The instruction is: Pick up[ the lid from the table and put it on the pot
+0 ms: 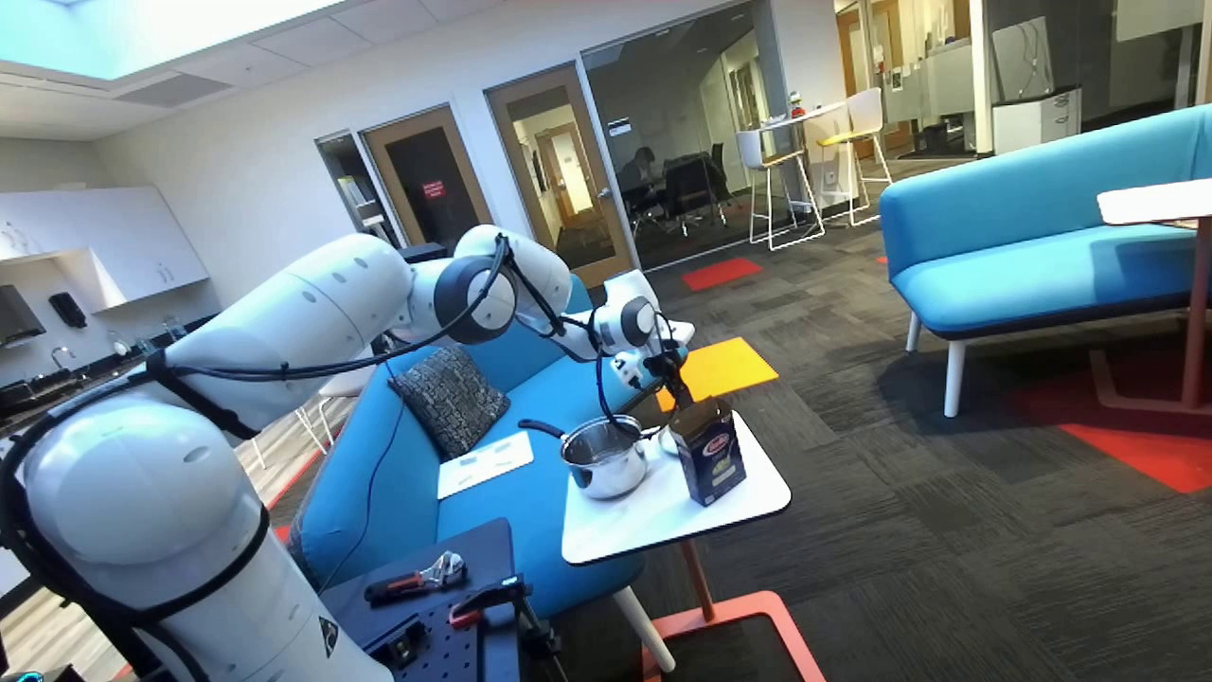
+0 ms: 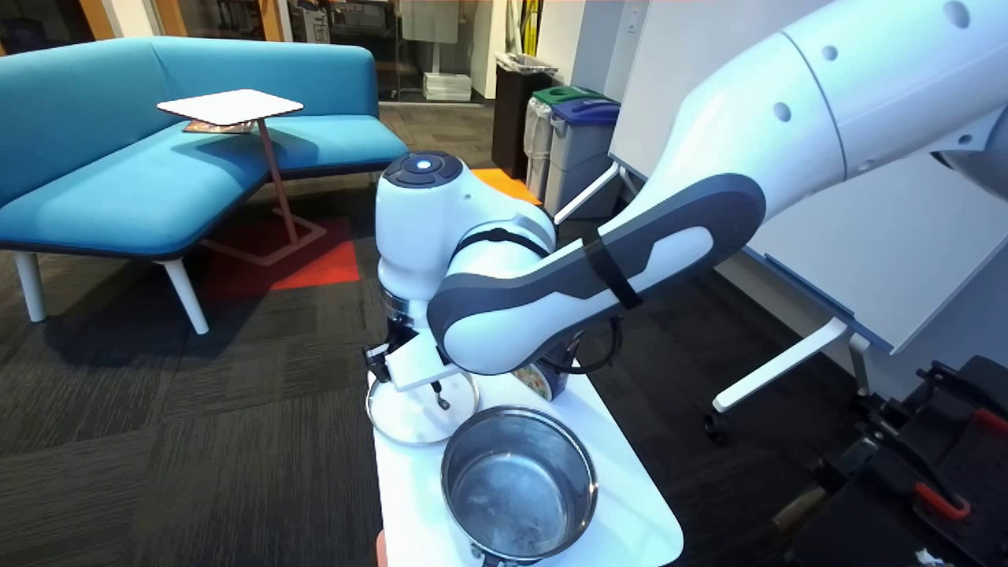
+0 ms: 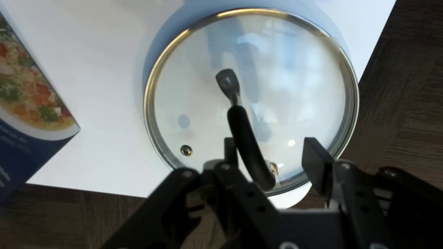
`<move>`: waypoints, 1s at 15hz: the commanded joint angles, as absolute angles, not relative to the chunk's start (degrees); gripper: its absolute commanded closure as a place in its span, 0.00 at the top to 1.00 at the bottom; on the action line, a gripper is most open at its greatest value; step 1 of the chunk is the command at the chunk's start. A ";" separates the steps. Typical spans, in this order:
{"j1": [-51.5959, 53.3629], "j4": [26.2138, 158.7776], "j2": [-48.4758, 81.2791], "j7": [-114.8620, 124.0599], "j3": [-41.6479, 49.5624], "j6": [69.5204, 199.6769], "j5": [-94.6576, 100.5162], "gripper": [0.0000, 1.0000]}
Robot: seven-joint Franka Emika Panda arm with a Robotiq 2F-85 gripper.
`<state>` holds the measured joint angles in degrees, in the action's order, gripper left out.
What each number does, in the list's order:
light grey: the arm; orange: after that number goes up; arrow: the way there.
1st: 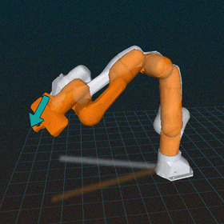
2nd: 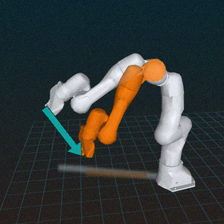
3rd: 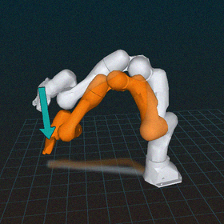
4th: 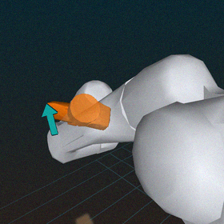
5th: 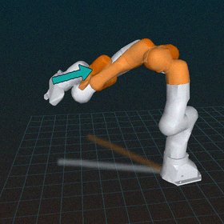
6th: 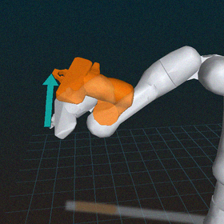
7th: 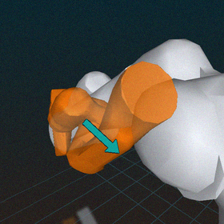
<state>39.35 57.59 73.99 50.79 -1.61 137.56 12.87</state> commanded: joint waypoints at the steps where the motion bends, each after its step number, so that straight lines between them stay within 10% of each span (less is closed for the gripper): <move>1: 39.45 54.47 75.15 50.99 -1.15 135.22 12.85 0.21; 4: 39.34 54.02 75.29 51.12 -1.12 134.99 12.83 0.00; 15: 37.94 59.17 67.49 52.18 -0.54 135.08 12.25 0.04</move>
